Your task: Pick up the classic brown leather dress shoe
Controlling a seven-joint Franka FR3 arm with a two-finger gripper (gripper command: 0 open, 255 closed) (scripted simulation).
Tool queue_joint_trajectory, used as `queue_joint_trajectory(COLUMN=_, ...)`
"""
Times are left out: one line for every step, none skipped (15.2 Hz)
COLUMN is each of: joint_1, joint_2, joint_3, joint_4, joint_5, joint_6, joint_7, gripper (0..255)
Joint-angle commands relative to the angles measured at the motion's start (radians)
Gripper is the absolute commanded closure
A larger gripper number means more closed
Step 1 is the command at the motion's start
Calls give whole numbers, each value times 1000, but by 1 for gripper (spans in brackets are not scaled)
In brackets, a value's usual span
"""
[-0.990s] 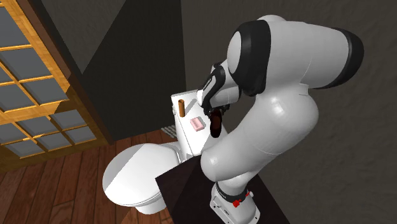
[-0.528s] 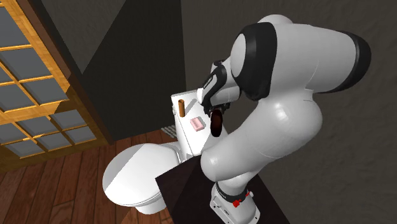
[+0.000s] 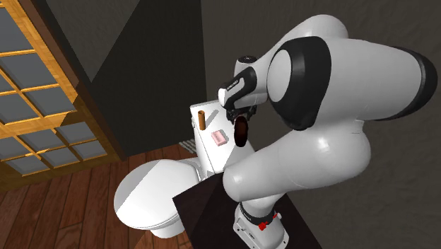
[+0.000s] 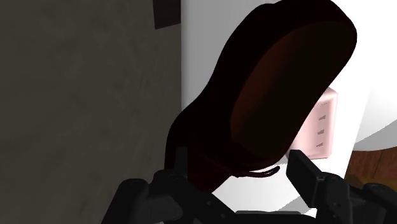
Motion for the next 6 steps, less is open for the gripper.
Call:
queue_joint_trajectory(joint_1=-1, joint_2=-28, joint_3=4, joint_4=12, joint_5=2, joint_6=-40, joint_7=-2, gripper=255)
queue_joint_trajectory(joint_1=-1, joint_2=-41, joint_3=7, joint_4=18, joint_5=4, joint_6=-58, joint_7=-3, gripper=255)
queue_joint_trajectory(joint_1=0, joint_2=-53, joint_3=9, joint_4=25, joint_5=6, joint_6=-77, joint_7=-3, gripper=255)
queue_joint_trajectory(joint_1=0, joint_2=-64, joint_3=11, joint_4=31, joint_5=7, joint_6=-95, joint_7=-4, gripper=255)
queue_joint_trajectory(joint_1=0, joint_2=-66, joint_3=12, joint_4=33, joint_5=8, joint_6=-98, joint_7=-4, gripper=255)
queue_joint_trajectory(joint_1=0, joint_2=-66, joint_3=12, joint_4=32, joint_5=8, joint_6=-98, joint_7=-4, gripper=255)
